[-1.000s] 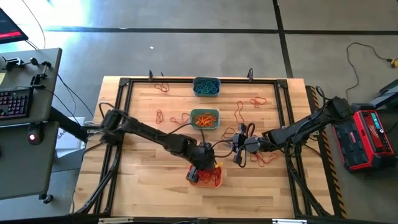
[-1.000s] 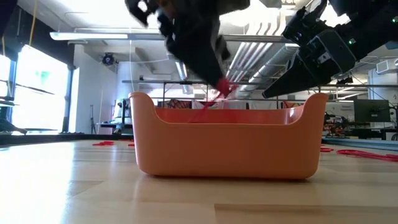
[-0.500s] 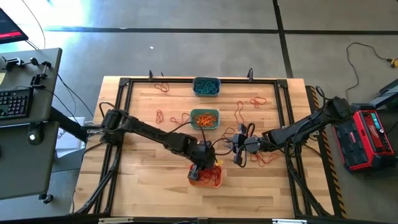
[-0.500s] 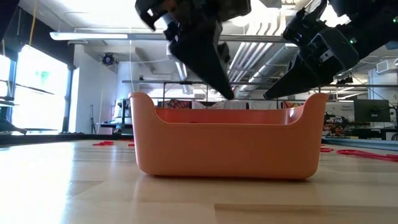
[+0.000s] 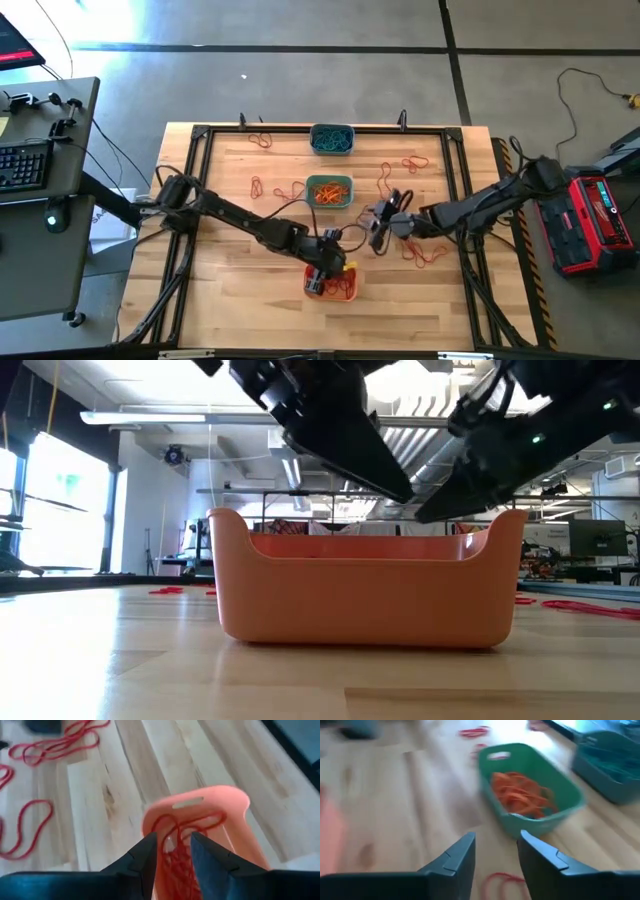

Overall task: Sort rubber bands into baskets
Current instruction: Put the red rubber band into the orange bin

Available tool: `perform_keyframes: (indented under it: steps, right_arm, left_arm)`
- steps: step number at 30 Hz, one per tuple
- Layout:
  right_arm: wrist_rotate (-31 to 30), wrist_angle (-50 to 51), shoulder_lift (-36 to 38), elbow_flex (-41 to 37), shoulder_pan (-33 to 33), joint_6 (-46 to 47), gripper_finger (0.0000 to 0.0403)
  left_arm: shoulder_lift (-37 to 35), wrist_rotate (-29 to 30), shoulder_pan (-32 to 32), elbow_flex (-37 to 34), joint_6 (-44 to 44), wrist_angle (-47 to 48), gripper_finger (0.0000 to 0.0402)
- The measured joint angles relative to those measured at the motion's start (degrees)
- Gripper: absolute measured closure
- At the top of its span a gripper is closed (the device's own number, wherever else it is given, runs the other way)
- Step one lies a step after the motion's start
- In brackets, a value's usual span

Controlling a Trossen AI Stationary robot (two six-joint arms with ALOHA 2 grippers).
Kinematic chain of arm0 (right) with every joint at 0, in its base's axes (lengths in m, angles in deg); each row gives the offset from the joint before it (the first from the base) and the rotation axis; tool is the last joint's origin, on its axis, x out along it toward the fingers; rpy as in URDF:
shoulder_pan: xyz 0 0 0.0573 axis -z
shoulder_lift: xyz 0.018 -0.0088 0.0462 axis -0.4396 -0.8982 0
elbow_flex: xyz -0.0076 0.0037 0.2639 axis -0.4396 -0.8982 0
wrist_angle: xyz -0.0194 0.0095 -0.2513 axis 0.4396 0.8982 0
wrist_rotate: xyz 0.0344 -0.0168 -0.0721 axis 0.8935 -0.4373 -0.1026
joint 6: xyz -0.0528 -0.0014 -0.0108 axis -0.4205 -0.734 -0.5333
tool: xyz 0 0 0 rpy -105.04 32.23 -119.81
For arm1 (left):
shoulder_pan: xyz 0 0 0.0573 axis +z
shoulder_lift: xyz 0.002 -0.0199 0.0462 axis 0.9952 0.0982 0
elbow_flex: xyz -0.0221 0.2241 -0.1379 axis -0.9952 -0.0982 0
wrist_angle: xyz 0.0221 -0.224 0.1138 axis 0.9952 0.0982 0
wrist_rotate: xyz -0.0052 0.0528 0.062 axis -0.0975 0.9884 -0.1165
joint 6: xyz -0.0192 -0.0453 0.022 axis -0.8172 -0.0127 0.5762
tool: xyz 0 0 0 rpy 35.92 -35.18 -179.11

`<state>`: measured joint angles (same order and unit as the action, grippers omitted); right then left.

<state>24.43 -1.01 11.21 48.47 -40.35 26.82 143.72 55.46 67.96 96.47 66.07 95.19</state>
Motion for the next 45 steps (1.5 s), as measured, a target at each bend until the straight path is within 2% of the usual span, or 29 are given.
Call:
perform_keyframes:
  steps: [5, 11, 17, 25, 29, 33, 37, 45]
  right_arm:
    - [-4.4, 3.7, 0.0, 0.0, 6.1, 2.3, 0.0252]
    - [-4.3, 10.2, 0.3, 0.1, 19.0, 6.6, 0.0251]
    - [-0.9, 19.6, 0.3, 0.0, 34.5, 8.2, 0.0251]
    - [5.1, 23.1, 0.3, 0.0, 48.4, 4.3, 0.0251]
    - [9.2, 24.6, 0.2, 0.0, 52.9, 2.4, 0.0251]
    - [10.2, 24.5, 0.1, 0.0, 55.5, 0.1, 0.0251]
    - [14.7, 24.4, 0.1, 0.0, 57.9, -0.6, 0.0251]
    - [16.9, 24.7, 0.1, 0.0, 61.4, -1.2, 0.0251]
  left_arm:
    - [-4.5, -0.4, 0.1, -5.8, -0.4, -8.0, 0.029]
    - [-12.4, 0.2, 0.5, -15.2, -2.0, -19.4, 0.029]
    - [-20.2, 3.6, 0.7, -25.7, -3.4, -27.6, 0.029]
    - [-27.7, 6.3, 1.8, -37.8, -6.8, -38.5, 0.029]
    - [-29.5, 6.3, 2.4, -42.8, -8.7, -43.8, 0.029]
    - [-30.4, 6.4, 3.1, -46.7, -9.1, -48.3, 0.029]
    - [-30.5, 6.6, 4.2, -50.6, -9.3, -54.2, 0.029]
    - [-30.5, 13.7, 6.8, -56.4, -11.7, -58.9, 0.029]
